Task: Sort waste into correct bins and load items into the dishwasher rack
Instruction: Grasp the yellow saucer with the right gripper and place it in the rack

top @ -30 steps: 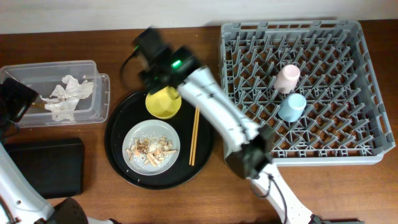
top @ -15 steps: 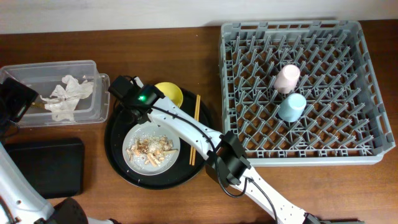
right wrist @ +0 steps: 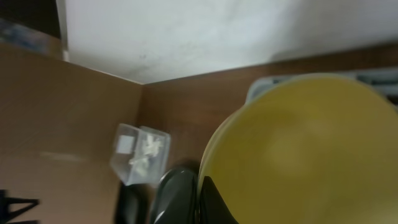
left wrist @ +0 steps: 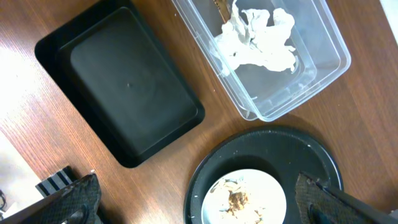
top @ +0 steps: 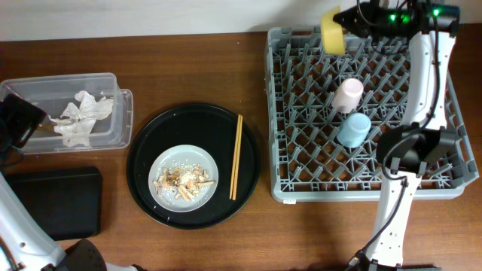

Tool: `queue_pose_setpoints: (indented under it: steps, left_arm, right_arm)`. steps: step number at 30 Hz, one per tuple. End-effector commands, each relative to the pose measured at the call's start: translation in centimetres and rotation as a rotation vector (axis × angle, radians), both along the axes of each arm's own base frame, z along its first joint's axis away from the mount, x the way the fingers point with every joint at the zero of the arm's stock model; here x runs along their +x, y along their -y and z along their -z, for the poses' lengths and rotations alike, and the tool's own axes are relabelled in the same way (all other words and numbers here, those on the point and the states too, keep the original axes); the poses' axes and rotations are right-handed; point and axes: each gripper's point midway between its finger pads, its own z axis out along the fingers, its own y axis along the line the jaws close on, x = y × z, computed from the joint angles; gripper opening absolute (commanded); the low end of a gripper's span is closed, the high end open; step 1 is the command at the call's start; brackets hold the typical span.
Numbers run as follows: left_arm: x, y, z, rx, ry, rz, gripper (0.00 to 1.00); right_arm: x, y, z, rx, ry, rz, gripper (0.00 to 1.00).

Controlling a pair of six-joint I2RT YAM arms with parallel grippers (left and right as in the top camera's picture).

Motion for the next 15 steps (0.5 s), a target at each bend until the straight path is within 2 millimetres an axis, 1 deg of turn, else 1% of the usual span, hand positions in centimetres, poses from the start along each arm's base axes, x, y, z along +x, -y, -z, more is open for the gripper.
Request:
queue_pose_setpoints:
  steps: [1,2,4,6,7,8,10,12,13,14,15]
  left_arm:
    - [-0.2,-0.2,-0.2,0.007,0.004,-0.015,0.99]
    - [-0.2,-0.2,-0.2,0.007,0.004,-0.015,0.99]
    - [-0.2,-0.2,-0.2,0.007,0.004,-0.015,0.99]
    - [-0.2,-0.2,-0.2,0.007,0.004,-0.015,0.99]
    - [-0.2,-0.2,-0.2,0.007,0.004,-0.015,0.99]
    - [-0.2,-0.2,-0.2,0.007,0.004,-0.015,0.99]
    - [-0.2,-0.2,-0.2,0.007,0.004,-0.015,0.99]
    - [-0.2,-0.2,-0.2,0.007,0.004,-0.015,0.99]
    - [-0.2,-0.2,-0.2,0.007,0.004,-0.015,0.99]
    - [-0.2,-0.2,-0.2,0.007,0.004,-0.015,0.99]
    - [-0.2,-0.2,-0.2,0.007,0.004,-0.015,0.99]
  right_arm:
    - [0.4,0.0,2.6,0.138,-0.076,-0.042,0.04]
    - [0.9,1.0,3.4,0.161,-0.116,-0.009,0.04]
    - [1.1,2.6,4.2,0.17,-0.139,0.026,0.04]
    - [1.2,3.8,4.3,0.169,-0.139,0.048,0.04]
    - [1.0,5.2,4.4,0.171,-0.149,0.075,0.06]
    - [1.0,5.7,4.6,0.166,-0.158,0.089,0.09]
    - [0.9,6.7,5.3,0.143,-0.186,0.127,0.12]
    - [0.7,8.3,5.7,0.134,-0.205,0.165,0.12]
    - [0.5,9.5,6.0,0.116,-0.225,0.202,0.15]
    - [-0.2,12.0,6.5,0.062,-0.27,0.283,0.18]
    - [-1.6,15.1,6.0,-0.012,-0.297,0.37,0.23]
